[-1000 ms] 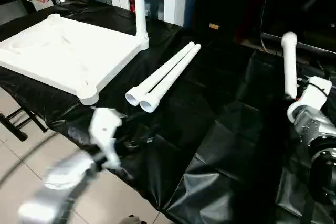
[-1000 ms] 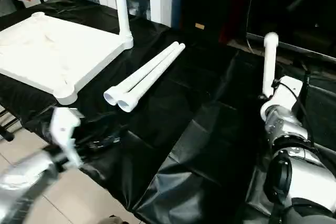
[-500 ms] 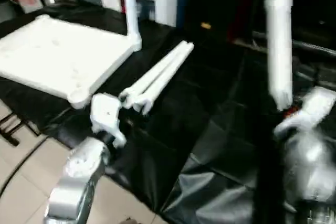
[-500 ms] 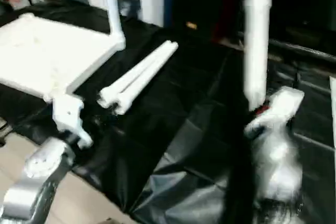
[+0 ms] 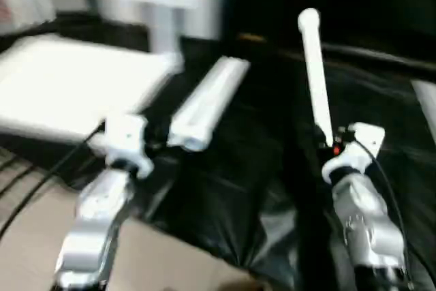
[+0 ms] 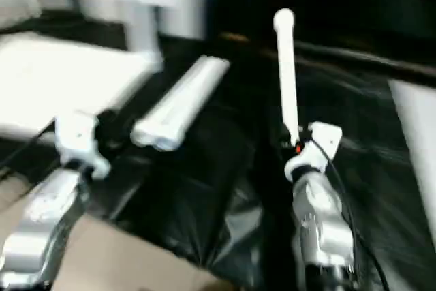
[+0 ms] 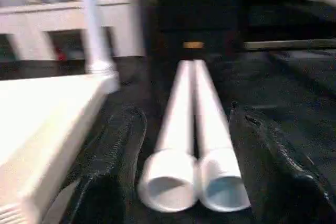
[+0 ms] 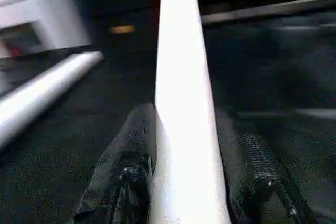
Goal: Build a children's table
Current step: Insert table leg to table base
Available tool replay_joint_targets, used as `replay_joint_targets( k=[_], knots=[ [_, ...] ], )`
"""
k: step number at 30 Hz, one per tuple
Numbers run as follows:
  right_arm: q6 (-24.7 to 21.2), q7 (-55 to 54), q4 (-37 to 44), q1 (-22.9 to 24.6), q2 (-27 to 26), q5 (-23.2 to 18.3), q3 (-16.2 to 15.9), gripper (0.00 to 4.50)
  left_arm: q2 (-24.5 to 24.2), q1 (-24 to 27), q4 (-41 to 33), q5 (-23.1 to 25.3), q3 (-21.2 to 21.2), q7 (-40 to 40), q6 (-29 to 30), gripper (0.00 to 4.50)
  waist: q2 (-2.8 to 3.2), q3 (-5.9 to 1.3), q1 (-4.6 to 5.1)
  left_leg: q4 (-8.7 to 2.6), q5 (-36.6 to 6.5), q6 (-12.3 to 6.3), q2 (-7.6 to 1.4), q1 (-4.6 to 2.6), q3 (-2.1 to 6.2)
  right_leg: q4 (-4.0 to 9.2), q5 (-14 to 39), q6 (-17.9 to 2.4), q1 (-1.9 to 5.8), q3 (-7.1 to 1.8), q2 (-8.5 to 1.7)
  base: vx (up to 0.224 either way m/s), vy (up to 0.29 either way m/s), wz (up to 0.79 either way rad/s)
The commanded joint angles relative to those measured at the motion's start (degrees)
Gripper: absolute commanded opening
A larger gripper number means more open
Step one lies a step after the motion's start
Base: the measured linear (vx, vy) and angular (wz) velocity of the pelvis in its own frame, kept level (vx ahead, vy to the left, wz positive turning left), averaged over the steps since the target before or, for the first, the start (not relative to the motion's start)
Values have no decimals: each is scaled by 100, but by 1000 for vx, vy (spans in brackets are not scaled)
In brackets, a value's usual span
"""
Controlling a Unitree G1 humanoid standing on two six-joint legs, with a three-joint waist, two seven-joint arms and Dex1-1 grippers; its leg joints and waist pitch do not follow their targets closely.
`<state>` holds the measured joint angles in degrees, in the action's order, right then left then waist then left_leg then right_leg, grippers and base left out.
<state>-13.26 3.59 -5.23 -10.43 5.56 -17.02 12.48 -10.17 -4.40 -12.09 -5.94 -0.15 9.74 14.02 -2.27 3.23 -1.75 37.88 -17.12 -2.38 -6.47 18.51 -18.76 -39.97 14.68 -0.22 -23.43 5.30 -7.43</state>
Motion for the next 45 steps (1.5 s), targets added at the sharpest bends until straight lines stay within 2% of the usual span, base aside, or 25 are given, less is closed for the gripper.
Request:
replay_joint_targets(
  k=[1,2,3,6,7,9,12,13,14,17,19,20,21,24,26,27,28,29,33,34,35,40,42,44,45],
  knots=[
    [-54,-43,109,-93,7,105,3,128,-7,145,-201,-16,17,-8,23,294,-46,-383,-286,342,-1758,307,-558,241,964,1312,3087,-374,390,-1098,-1801,-55,143,-28],
    [-71,-49,96,-109,5,116,0,128,-2,313,-322,-28,57,-35,-2,294,59,-400,-149,939,-349,687,-368,733,1623,1304,3194,-353,647,-840,-1884,8,207,-42],
    [-9,-25,65,-127,-1,115,3,128,-8,467,-436,4,83,-77,-38,294,-100,-295,-85,716,-157,782,-339,694,1626,1330,3072,-558,515,-444,-1476,8,207,-42],
    [1,-15,43,-136,23,126,-52,128,43,670,-632,0,141,-166,-53,294,128,-304,-61,-310,412,21,-252,470,1410,1199,2963,-754,408,62,-534,-4,269,-37],
    [-30,-16,48,-134,33,114,-75,128,69,725,-697,2,160,-204,-49,294,247,-319,231,-611,-590,-482,-313,241,1303,768,2692,-501,180,273,130,-14,268,-6],
    [-107,-5,49,-144,49,115,-136,128,119,872,-862,34,182,-289,-40,294,226,-365,413,-811,57,-1824,-463,-151,1530,-65,604,-299,-104,279,447,-10,250,8],
    [-190,44,38,-179,39,164,-186,128,168,952,-946,110,199,-365,-83,294,-136,-379,269,-645,1352,-2454,-577,-91,1395,287,49,76,-176,-128,-27,-20,198,1],
    [-199,60,35,-184,38,166,-194,128,168,959,-958,117,200,-371,-80,294,-375,-447,170,-391,698,-1905,-405,238,1227,620,25,343,98,-466,-448,-36,122,-11],
    [-194,159,11,-205,43,214,-269,128,165,981,-1021,140,219,-397,-53,294,-502,-364,-153,612,-847,-549,-296,603,1355,1281,1607,-102,406,-1479,-1555,-55,177,-17],
    [-166,193,-1,-207,50,244,-307,128,158,986,-1048,135,227,-402,-29,294,-322,-288,-141,511,-416,582,-228,586,1694,1318,2467,-1001,489,-958,-1082,-67,225,-23],
    [-162,199,4,-189,40,254,-328,128,142,967,-1057,143,231,-406,-10,294,-86,-283,-78,-312,-282,-68,-271,254,1563,1265,2521,-1146,365,-558,-426,-86,280,-9],
    [-163,190,10,-180,29,258,-338,128,132,954,-1057,144,238,-406,-1,294,86,-281,242,-812,-1177,-814,-374,-92,1538,551,1885,-681,-76,-129,461,-106,312,14],
    [-163,190,10,-180,29,258,-338,128,132,954,-1057,144,238,-406,-1,294,132,-311,327,-960,-1190,-1063,-431,-84,1607,25,1343,-504,-77,12,522,-147,474,12],
    [-210,73,84,-121,11,212,-315,128,71,824,-1002,158,218,-352,66,294,155,-267,245,-997,-575,-1805,-558,-171,1542,-230,431,-46,-185,219,386,-78,240,5],
    [-218,18,99,-111,8,226,-309,128,43,761,-960,184,196,-301,71,294,-148,-327,134,-1002,-946,-1070,-506,-3,1375,355,420,68,98,-233,-184,-87,228,-7],
    [-223,-1,102,-107,-12,237,-291,128,33,729,-943,199,182,-287,79,294,-301,-309,-224,378,-1183,-143,-138,332,1352,1303,2204,330,189,-1249,-1472,-89,211,-13],
    [-224,-23,95,-104,-42,248,-268,128,14,683,-918,212,168,-266,81,294,-243,-419,-186,819,-809,193,31,623,1673,1289,2236,135,422,-1500,-1547,-69,198,-2],
    [-220,-39,85,-97,-59,257,-253,128,7,647,-902,218,157,-260,91,294,-269,-296,-83,938,-433,740,93,981,1794,1167,2194,138,713,-969,-1222,-43,218,-20],
    [-283,-185,165,-47,-168,269,-244,128,-44,495,-834,206,121,-212,129,294,66,-256,-162,-214,-88,178,-266,273,1661,1270,2134,-1463,435,-495,-512,-86,280,-9],
    [-283,-185,165,-47,-168,269,-244,128,-44,495,-834,206,121,-212,129,294,381,-275,98,-809,-958,-483,-353,-111,1660,610,1844,-876,48,-107,414,-89,340,14],
    [-348,-260,196,-25,-221,211,-214,128,-65,413,-795,293,88,-244,109,294,410,-326,239,-972,-974,-951,-512,-104,1788,-175,909,-587,-40,47,528,-77,359,13],
    [-416,-383,228,-14,-282,197,-156,128,-41,69,-470,574,53,-471,67,294,269,-385,-94,-1204,-1231,1577,-1720,-303,1063,188,93,-97,-177,-215,195,-78,266,-6],
    [-449,-358,295,-19,-261,240,-181,128,-9,-19,-379,549,123,-530,82,294,265,-365,-163,-1322,-658,1382,-1996,-166,808,-71,-103,-58,-291,-135,192,-86,122,-24],
    [-469,-336,326,-28,-237,264,-196,128,12,-56,-336,526,159,-556,66,294,285,-373,-260,-1286,-819,829,-1862,-77,569,-136,-193,-193,-347,-162,148,-100,42,-23],
    [-498,-301,399,-53,-201,304,-209,128,74,-109,-274,384,250,-588,191,294,249,-391,-177,-1215,-1495,509,-1331,186,670,100,-133,-344,-13,-261,87,-101,4,-16]
  ],
)
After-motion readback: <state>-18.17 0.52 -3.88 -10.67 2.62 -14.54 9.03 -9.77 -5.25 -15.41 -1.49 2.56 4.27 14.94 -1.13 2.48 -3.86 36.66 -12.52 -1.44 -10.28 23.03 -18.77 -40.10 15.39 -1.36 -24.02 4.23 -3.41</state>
